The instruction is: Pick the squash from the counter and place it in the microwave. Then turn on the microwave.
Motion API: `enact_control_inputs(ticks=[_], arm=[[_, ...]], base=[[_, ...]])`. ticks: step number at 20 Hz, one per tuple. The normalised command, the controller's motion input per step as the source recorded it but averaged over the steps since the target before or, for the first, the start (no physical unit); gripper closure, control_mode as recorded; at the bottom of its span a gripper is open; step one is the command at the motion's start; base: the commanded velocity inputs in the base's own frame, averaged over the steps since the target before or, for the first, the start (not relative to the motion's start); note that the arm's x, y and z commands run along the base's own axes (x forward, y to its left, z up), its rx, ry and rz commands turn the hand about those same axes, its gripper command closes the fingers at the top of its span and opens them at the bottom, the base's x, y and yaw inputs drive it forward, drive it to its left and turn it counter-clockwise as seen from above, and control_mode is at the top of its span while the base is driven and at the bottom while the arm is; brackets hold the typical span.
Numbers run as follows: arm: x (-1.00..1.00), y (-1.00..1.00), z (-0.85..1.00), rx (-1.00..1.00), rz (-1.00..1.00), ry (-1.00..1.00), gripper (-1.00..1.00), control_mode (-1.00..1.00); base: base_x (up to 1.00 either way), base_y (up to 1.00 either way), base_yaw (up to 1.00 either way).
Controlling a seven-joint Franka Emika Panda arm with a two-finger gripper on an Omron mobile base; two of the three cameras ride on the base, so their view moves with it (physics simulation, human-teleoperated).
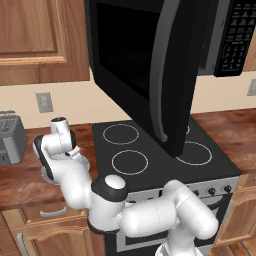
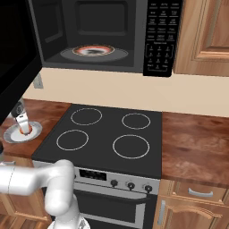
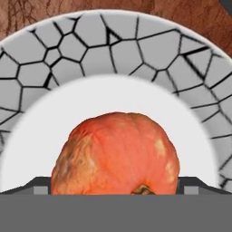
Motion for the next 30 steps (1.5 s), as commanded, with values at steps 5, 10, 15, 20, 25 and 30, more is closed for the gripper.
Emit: enact_control_inputs(ticks=[5, 10, 15, 20, 25, 30], arm=[[0.0, -0.06, -0.23, -0.05, -0.1, 0.08, -1.0, -1.0], [-0.01, -0.03, -0.27, -0.09, -0.1, 0.02, 1.0, -1.0], [-0.1, -0.11, -0.18, -0.08, -0.11, 0.0, 1.0, -1.0], [-0.24, -0.14, -0.02, -0.01, -0.09, -0.02, 1.0, -1.0], [-0.32, -0.1, 0.01, 0.0, -0.09, -0.07, 1.0, -1.0], [-0.22, -0.03, 0.07, 0.0, -0.08, -0.1, 1.0, -1.0]], base=[[0.0, 0.0, 0.0], [0.0, 0.0, 0.0], [0.0, 0.0, 0.0], [0.0, 0.0, 0.0], [0.0, 0.0, 0.0], [0.0, 0.0, 0.0]])
